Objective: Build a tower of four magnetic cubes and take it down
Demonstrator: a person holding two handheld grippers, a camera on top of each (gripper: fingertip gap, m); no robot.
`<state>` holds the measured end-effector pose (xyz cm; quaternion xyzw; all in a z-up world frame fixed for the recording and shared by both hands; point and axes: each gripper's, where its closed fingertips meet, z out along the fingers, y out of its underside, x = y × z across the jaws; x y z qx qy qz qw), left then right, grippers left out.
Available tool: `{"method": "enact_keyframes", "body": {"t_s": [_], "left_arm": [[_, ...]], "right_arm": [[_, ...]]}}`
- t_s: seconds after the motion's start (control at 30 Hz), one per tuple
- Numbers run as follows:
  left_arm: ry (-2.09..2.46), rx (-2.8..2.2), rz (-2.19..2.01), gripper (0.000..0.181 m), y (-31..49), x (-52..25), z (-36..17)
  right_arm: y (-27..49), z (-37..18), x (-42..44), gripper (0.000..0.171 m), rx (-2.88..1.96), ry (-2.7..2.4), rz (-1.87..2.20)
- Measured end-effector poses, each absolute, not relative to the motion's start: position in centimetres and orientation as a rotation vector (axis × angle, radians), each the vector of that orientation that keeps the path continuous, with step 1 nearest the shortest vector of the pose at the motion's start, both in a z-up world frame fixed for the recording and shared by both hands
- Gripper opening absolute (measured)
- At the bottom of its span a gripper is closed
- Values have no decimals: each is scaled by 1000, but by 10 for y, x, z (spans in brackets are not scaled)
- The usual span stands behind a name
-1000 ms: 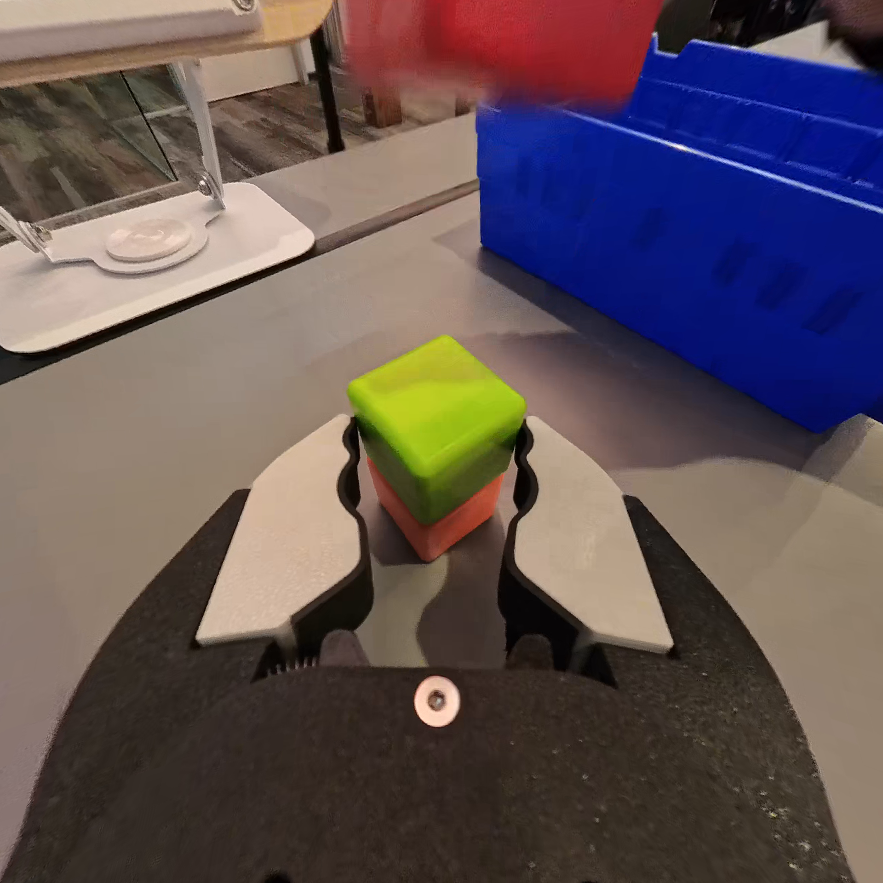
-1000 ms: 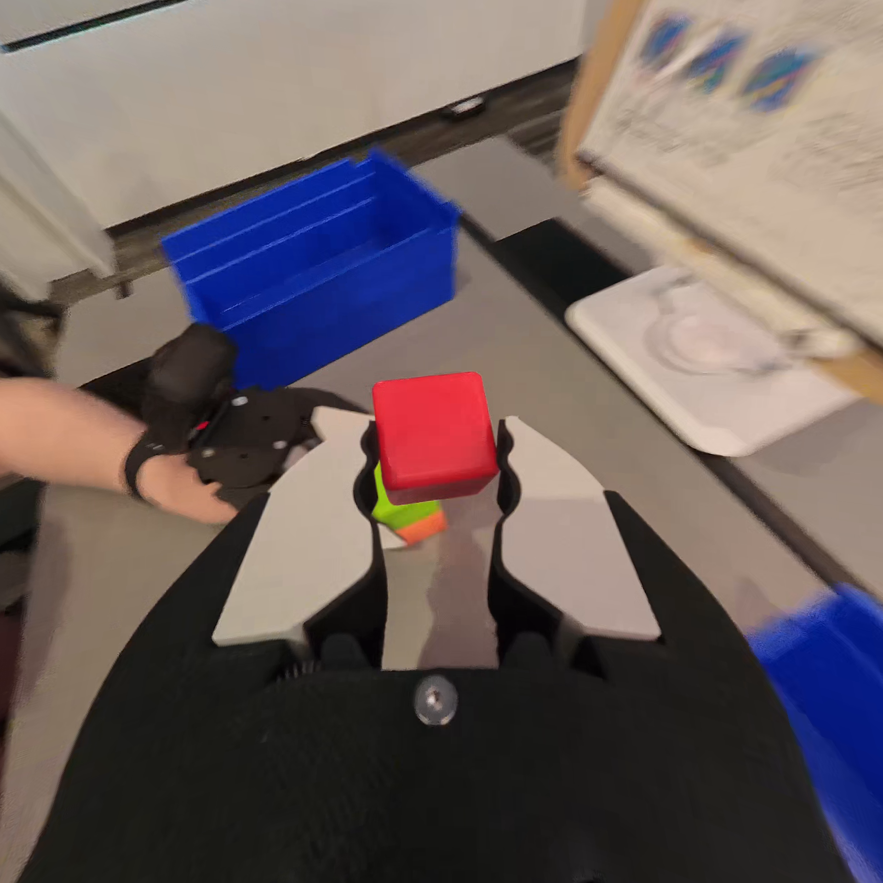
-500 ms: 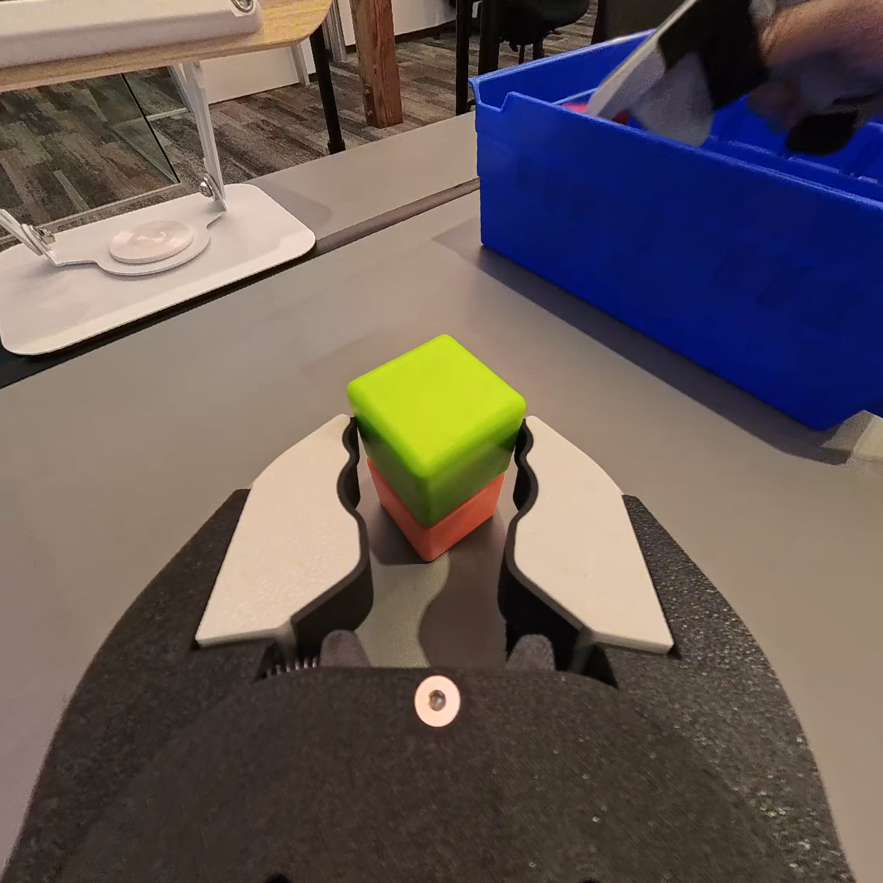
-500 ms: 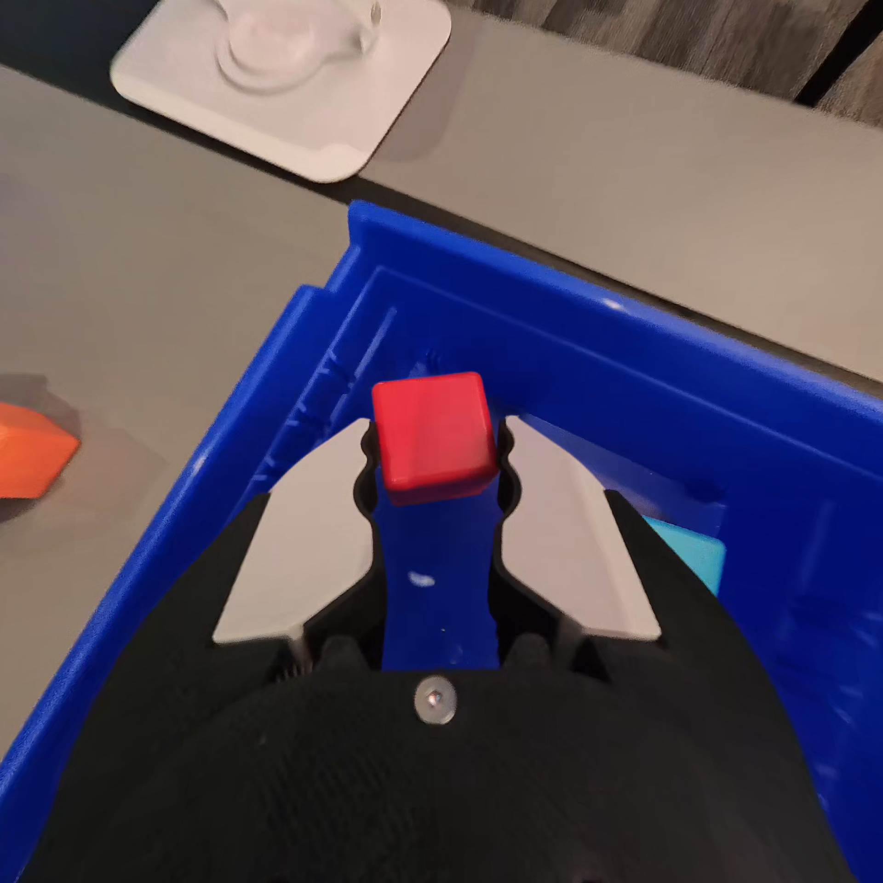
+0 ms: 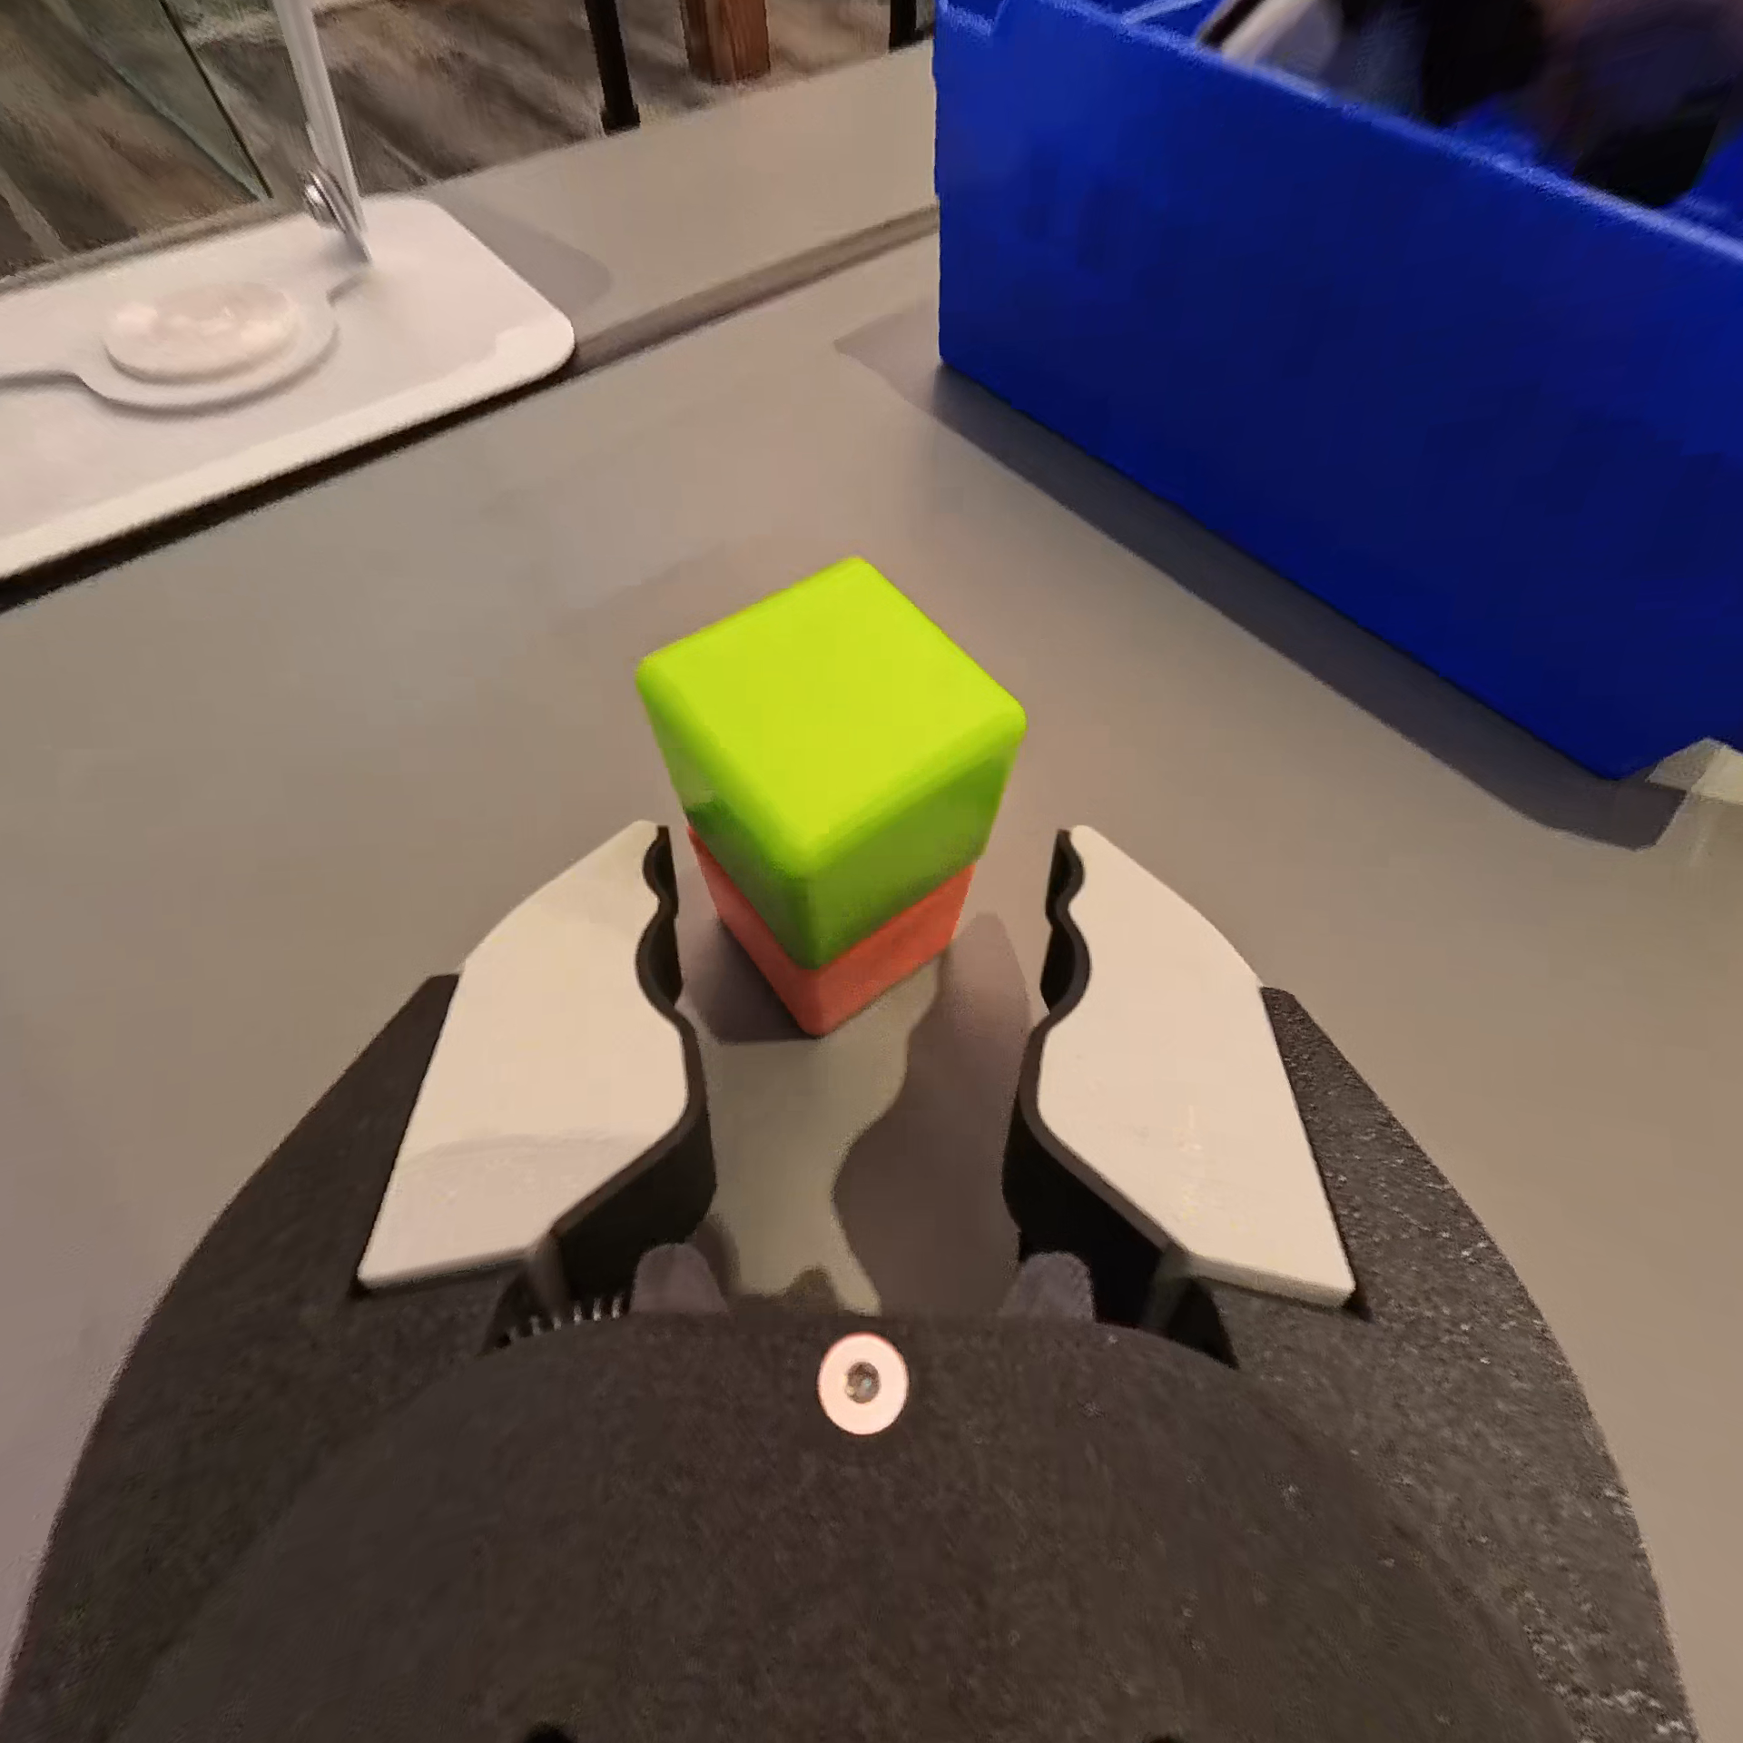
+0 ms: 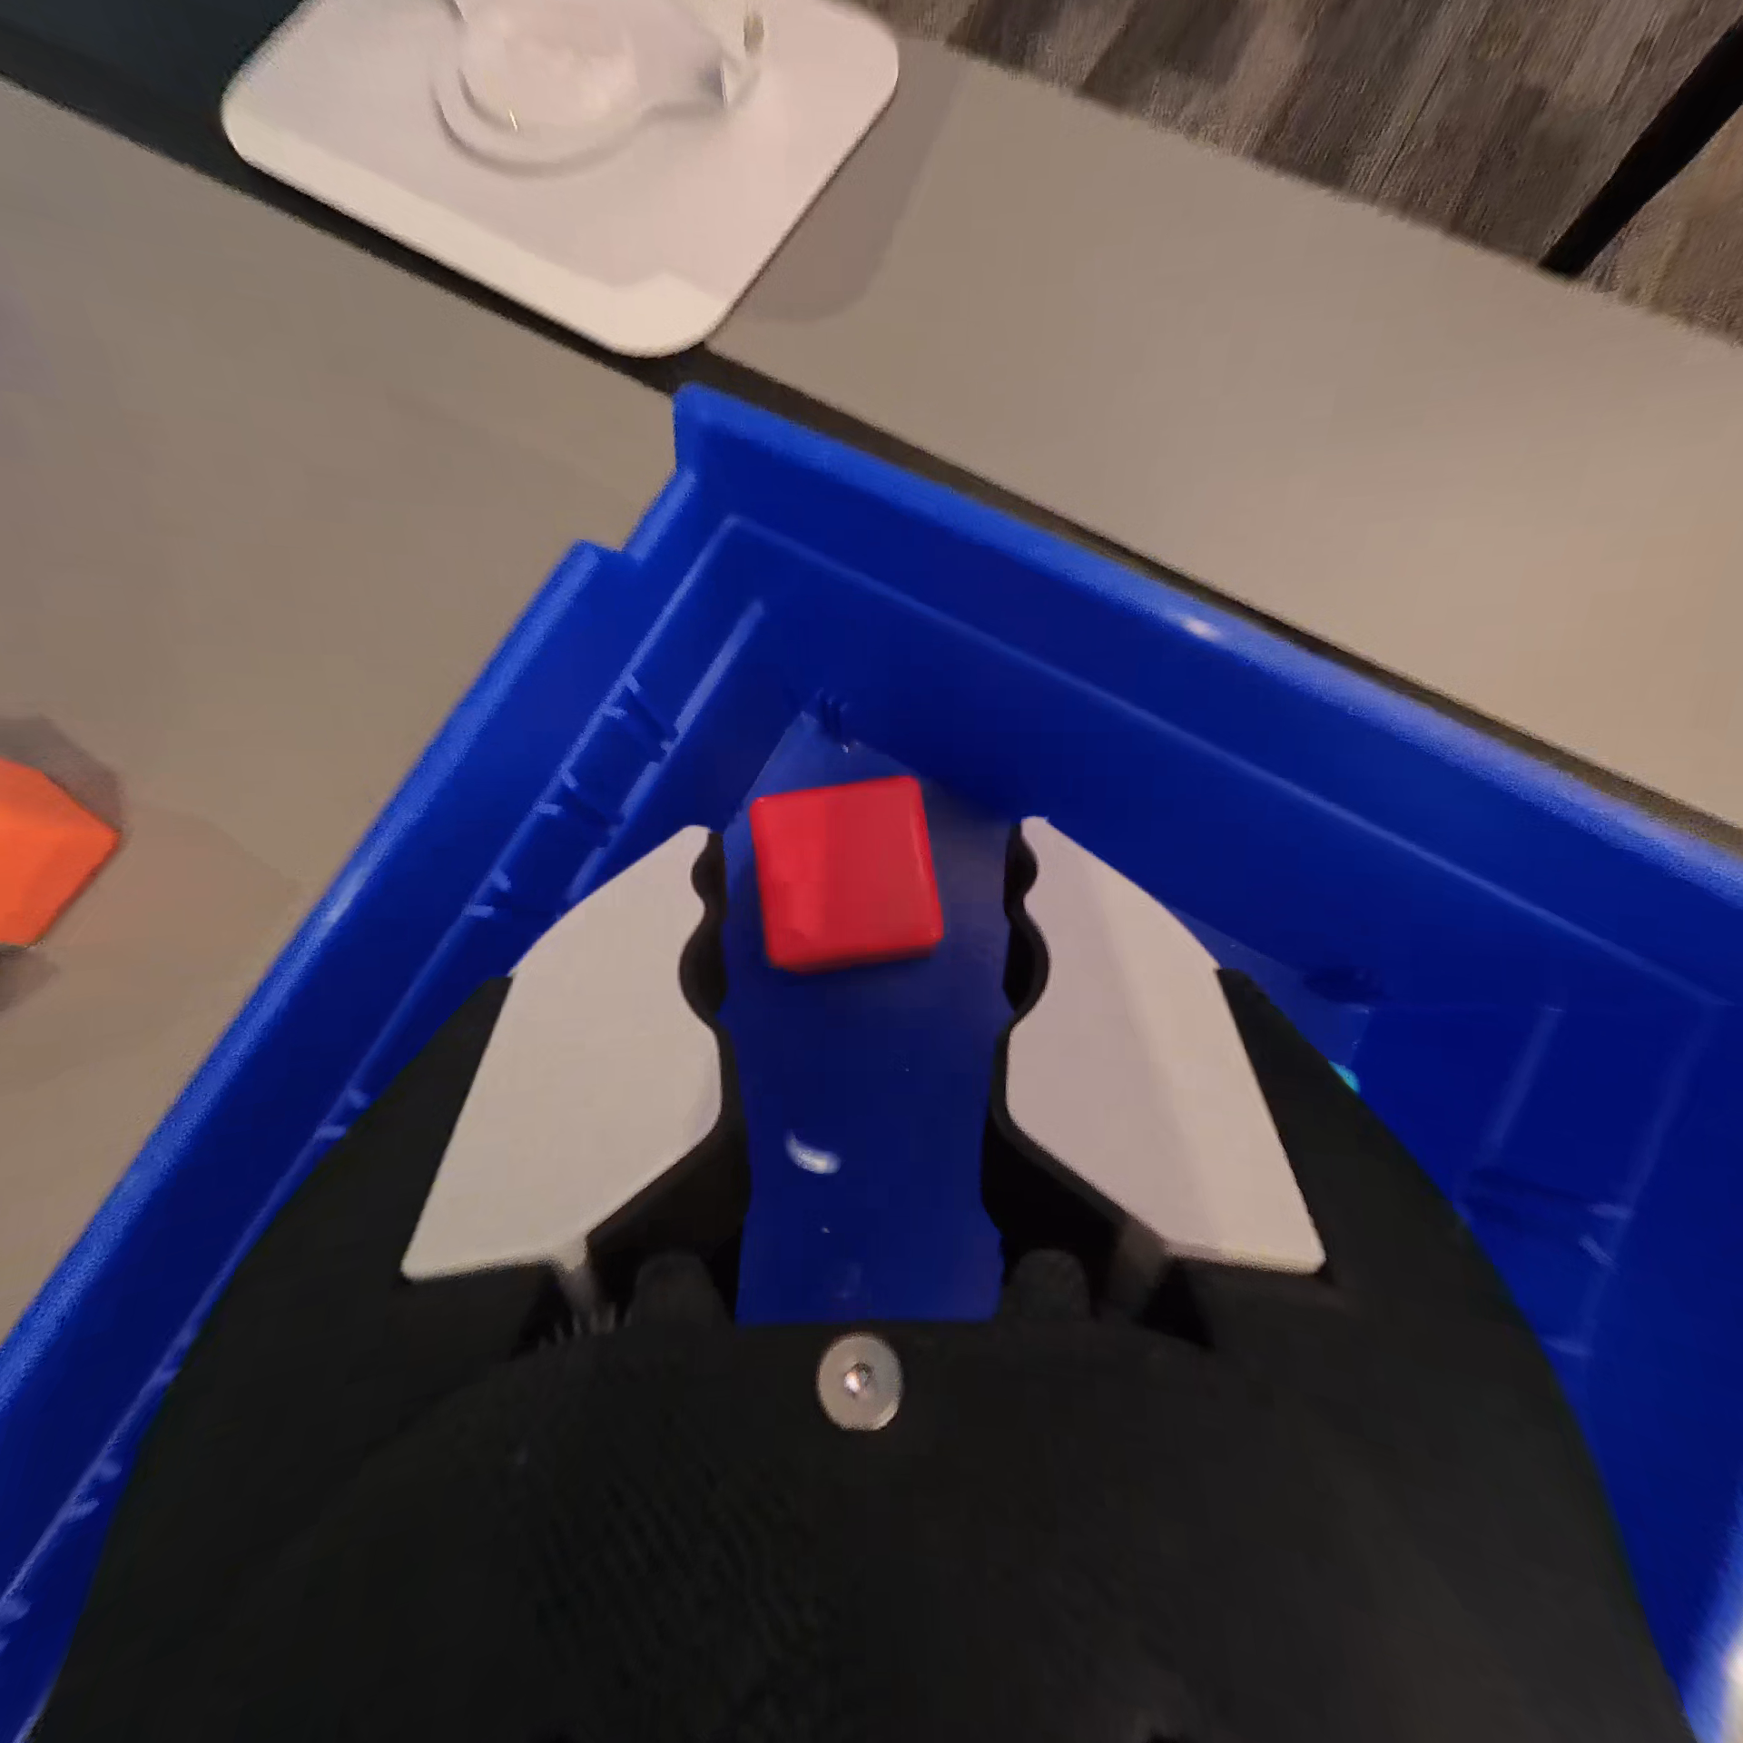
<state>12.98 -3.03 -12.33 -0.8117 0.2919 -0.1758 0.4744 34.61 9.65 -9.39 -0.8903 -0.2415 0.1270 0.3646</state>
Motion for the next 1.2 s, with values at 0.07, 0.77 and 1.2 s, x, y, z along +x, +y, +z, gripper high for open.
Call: {"method": "enact_keyframes", "body": {"t_s": [0.07, 0.77, 1.2], "left_arm": [[737, -2003, -387, 73, -33, 129, -128], [789, -2168, -299, 54, -27, 123, -154], [806, -2163, -307, 54, -27, 124, -154]], "right_arm": [[94, -71, 348, 59, -2233, -604, 326], [-25, -64, 123, 71, -1908, -1527, 520], [-27, -90, 116, 47, -2000, -1564, 553]]}}
